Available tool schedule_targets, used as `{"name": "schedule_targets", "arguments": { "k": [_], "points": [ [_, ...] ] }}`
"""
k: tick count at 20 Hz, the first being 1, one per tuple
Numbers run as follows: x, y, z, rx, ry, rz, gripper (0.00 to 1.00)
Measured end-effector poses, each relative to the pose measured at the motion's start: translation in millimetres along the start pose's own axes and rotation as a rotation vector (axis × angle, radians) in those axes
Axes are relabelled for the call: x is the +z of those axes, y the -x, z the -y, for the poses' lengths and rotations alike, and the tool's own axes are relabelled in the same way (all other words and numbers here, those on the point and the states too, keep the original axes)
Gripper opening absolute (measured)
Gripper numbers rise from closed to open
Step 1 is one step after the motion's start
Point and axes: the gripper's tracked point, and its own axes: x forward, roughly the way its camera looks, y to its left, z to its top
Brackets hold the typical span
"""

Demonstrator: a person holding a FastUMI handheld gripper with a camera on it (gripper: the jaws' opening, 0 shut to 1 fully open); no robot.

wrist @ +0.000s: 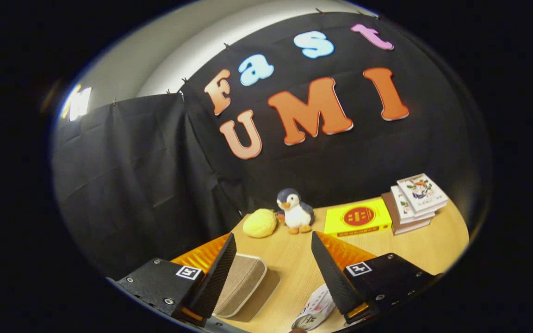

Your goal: Open the storage box then place both shoes into the box .Put the left shoe in first, then the right shoe, with the right side of both shoes facing outward in a uniform manner.

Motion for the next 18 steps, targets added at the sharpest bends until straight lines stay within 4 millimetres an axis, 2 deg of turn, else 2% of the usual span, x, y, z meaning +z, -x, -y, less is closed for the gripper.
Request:
{"name": "schedule_targets", "arguments": {
  "k": [11, 18],
  "points": [
    [-120.6, -32.6, -49.2, 0.168, -0.258, -0.397, 0.97],
    [-179.6, -46.9, -69.9, 0.223, -0.415, -0.566, 0.97]
  ]
}}
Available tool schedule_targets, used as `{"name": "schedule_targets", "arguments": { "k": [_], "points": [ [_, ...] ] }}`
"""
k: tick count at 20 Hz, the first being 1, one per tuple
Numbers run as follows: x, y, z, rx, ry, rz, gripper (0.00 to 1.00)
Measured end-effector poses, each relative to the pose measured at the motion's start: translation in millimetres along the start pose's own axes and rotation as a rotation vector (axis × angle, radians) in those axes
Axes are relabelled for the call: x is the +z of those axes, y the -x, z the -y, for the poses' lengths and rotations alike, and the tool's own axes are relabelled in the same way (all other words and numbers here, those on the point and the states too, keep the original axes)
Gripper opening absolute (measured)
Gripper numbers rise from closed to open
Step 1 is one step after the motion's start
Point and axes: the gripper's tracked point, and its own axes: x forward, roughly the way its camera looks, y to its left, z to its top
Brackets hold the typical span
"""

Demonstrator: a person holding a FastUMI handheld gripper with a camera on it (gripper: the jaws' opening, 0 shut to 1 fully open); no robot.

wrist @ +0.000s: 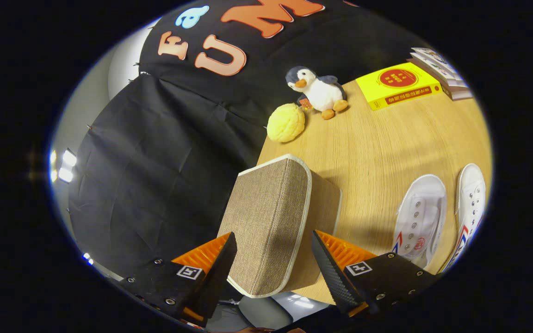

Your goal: Open the storage box then place both shoes into the box .Put the left shoe in first, then the right shoe, with the right side of both shoes facing outward in a uniform manner.

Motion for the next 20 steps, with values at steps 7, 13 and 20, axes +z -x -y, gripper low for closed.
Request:
{"name": "schedule_targets", "arguments": {
  "k": [7, 13, 20],
  "points": [
    [-25.9, -35.5, 10.3, 0.056, -0.120, -0.102, 0.97],
    [-13.5, -10.6, -4.7, 0.098, -0.154, -0.061, 0.85],
    [7.9, -4.4, -25.2, 0.123, -0.128, 0.032, 0.45]
  ]
}}
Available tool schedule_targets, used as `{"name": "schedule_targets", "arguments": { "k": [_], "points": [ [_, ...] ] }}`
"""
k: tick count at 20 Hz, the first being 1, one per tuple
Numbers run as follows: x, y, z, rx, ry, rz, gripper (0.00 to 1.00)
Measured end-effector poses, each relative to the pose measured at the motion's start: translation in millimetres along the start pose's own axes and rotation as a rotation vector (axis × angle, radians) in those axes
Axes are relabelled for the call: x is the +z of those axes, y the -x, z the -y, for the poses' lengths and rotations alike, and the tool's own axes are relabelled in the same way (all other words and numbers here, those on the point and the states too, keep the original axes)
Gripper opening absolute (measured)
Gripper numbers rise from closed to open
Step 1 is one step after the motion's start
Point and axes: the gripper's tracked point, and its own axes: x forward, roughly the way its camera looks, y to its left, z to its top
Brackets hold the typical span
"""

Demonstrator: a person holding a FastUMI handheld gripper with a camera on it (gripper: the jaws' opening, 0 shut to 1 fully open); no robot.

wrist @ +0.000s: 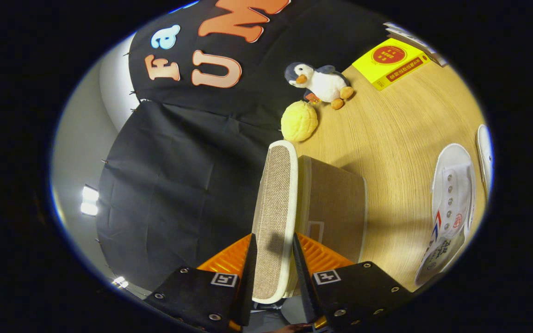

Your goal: Open the storage box then place both shoes into the box .Put the left shoe in first, then the right shoe, with the right side of both shoes facing outward in a uniform manner.

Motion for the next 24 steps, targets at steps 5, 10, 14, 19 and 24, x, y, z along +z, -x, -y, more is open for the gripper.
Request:
{"name": "schedule_targets", "arguments": {
  "k": [5, 10, 14, 19, 24],
  "points": [
    [3.2, -7.4, -45.3, 0.063, -0.073, 0.043, 0.17],
    [18.2, -21.6, -122.3, 0.144, 0.009, 0.086, 0.12],
    [14.2, -59.9, -169.2, 0.156, 0.083, 0.066, 0.12],
    [0.5, -121.6, -223.6, 0.169, 0.135, 0.010, 0.12],
    [-24.9, -156.1, -248.0, 0.152, 0.258, -0.018, 0.29]
  ]
}}
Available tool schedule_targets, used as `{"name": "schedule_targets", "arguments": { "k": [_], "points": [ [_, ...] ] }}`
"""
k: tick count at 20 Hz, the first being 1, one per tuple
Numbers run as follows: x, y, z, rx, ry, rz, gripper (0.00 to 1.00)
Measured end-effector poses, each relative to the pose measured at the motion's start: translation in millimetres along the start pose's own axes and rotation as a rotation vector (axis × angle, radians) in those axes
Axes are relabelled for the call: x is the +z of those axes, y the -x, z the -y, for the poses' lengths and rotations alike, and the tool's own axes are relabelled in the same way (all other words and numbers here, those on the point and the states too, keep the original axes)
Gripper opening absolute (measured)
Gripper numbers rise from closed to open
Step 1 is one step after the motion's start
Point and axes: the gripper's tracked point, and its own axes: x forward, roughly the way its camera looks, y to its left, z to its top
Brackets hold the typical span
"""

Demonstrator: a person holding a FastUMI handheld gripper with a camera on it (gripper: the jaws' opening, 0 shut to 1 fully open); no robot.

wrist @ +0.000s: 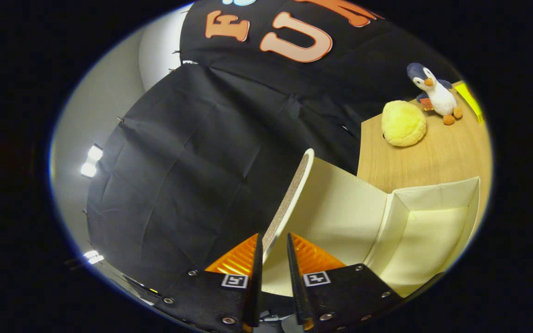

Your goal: Open the storage box then place both shoes into the box .Put the left shoe in first, then the right shoe, with the right side of both shoes facing outward in a uniform manner.

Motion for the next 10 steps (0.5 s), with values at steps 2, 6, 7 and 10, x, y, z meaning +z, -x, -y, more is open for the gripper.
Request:
{"name": "schedule_targets", "arguments": {
  "k": [2, 6, 7, 10],
  "points": [
    [-4.3, 3.8, 4.6, -0.032, 0.051, -0.005, 0.52],
    [3.0, 52.1, 63.5, -0.216, 0.205, 0.042, 0.78],
    [4.6, 68.8, 83.0, -0.263, 0.229, 0.057, 0.82],
    [8.5, 127.8, 138.3, -0.401, 0.277, 0.095, 0.87]
  ]
}}
